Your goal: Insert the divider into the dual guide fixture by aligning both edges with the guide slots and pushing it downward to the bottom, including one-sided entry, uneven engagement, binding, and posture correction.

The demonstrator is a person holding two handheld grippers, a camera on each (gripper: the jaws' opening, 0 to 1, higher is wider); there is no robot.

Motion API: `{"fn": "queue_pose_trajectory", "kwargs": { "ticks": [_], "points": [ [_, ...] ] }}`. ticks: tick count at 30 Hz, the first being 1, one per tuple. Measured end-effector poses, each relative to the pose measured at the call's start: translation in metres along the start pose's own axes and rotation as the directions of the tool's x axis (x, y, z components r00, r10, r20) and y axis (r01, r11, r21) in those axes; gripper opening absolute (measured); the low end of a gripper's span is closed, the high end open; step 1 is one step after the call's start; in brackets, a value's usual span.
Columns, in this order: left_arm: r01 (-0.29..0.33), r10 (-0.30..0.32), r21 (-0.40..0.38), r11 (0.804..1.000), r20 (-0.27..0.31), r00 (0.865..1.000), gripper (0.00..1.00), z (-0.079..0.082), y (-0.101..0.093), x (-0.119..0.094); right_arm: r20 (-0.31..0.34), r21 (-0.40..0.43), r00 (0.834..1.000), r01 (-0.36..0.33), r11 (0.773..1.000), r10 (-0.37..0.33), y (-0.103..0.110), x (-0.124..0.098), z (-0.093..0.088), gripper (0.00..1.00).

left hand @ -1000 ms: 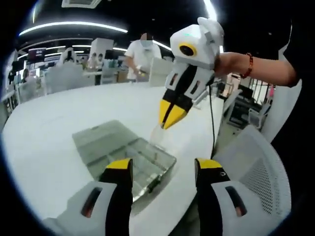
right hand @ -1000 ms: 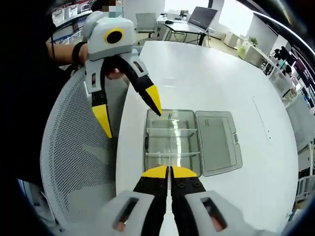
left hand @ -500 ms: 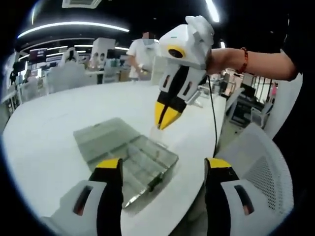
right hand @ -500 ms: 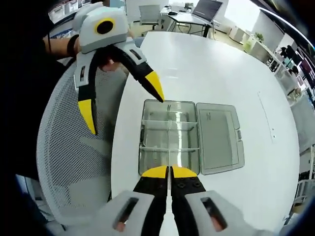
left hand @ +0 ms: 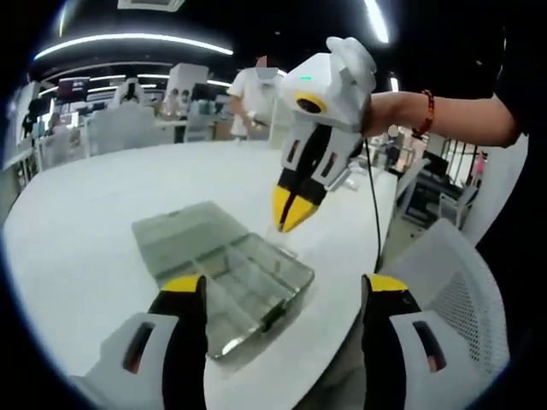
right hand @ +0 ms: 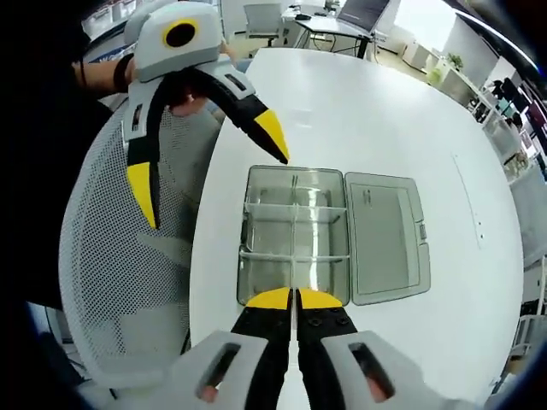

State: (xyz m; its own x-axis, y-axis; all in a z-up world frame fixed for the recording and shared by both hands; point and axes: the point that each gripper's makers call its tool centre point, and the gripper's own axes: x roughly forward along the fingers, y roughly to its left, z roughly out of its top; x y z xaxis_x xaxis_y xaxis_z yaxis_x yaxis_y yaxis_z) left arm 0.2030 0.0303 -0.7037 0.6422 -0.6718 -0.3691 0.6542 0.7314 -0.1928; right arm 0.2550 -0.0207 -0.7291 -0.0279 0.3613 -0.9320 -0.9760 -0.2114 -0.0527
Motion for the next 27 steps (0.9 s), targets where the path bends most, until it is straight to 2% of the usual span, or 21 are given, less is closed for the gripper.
{"fn": "queue_pose_trajectory", "kwargs": {
  "ticks": [6, 27],
  "points": [
    [0.007, -0.007, -0.001, 1.000, -0.010, 1.000, 0.72, -0.002, -0.001, 0.001, -0.026, -0.003, 1.000, -0.004, 1.000, 0.004, 0.000, 0.004, -0.004, 0.00],
    [0.002, -0.002, -0.012, 1.000, -0.018, 1.000, 0.71, -0.005, 0.001, 0.000, -0.035, 0.002, 0.999, -0.031, 1.000, 0.031, -0.004, 0.011, -0.003, 0.00]
  ]
}}
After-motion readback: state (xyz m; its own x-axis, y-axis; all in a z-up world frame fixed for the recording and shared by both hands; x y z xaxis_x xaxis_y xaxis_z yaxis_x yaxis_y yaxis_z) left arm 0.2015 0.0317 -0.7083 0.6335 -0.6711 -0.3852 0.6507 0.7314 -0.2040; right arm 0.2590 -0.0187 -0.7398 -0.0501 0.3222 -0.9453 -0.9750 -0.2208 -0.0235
